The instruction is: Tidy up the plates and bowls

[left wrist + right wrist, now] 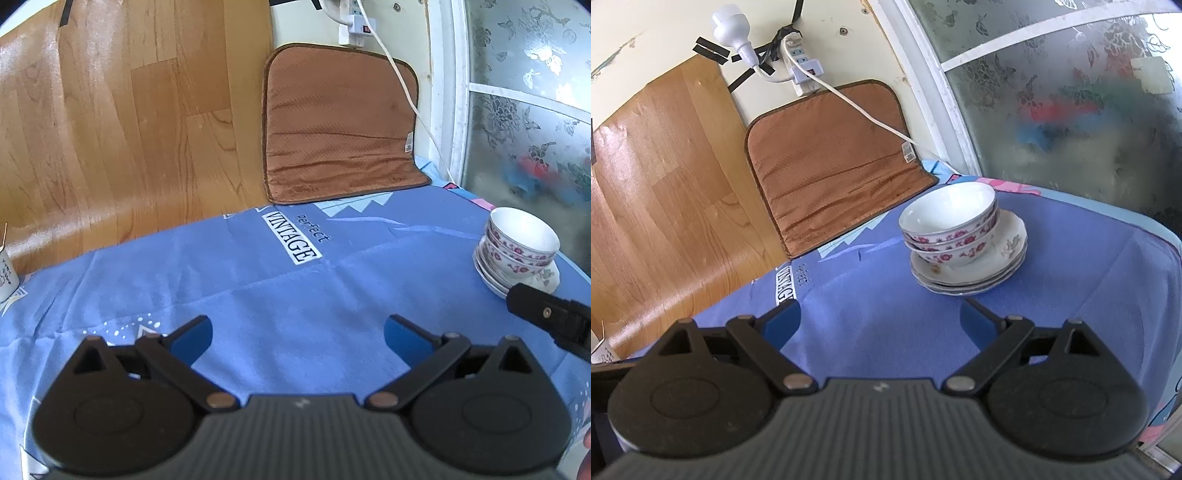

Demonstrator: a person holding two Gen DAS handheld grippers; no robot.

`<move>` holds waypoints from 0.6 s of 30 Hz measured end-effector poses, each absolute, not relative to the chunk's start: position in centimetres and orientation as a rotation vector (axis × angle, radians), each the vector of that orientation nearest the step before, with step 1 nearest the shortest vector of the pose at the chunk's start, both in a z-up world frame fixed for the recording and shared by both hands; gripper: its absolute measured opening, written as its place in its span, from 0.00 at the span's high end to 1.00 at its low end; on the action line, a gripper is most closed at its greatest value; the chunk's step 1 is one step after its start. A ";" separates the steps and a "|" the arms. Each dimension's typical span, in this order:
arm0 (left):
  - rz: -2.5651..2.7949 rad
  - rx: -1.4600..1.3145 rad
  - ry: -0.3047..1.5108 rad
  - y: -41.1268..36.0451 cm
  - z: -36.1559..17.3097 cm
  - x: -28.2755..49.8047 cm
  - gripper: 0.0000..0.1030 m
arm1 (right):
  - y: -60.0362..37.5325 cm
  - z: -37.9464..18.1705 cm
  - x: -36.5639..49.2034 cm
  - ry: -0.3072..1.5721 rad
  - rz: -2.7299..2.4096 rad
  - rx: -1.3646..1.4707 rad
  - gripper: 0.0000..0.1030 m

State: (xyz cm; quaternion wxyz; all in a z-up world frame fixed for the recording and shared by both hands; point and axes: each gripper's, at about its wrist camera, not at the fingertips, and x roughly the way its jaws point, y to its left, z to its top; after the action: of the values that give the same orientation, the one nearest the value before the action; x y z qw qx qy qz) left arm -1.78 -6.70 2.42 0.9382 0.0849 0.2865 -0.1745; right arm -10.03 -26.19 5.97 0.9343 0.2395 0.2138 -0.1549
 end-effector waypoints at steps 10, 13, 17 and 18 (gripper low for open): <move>-0.371 0.175 0.592 -6.7 2.2 -1.7 0.00 | -26.4 5.7 -10.1 0.452 -0.316 0.506 0.08; -0.370 0.188 0.591 -6.9 2.2 -1.8 0.00 | -26.4 5.6 -10.0 0.455 -0.317 0.509 0.08; -0.364 0.199 0.592 -7.1 2.1 -1.8 0.00 | -26.4 5.6 -10.0 0.455 -0.317 0.509 0.08; -0.361 0.200 0.594 -7.0 2.1 -1.7 0.00 | -26.4 5.6 -10.1 0.455 -0.317 0.509 0.08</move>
State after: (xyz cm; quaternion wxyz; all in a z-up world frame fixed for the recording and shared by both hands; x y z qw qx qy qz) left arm -1.75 -7.03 2.08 0.9353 0.0980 0.2906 -0.1766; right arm -10.05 -26.39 5.61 0.9299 0.2487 0.2223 -0.1550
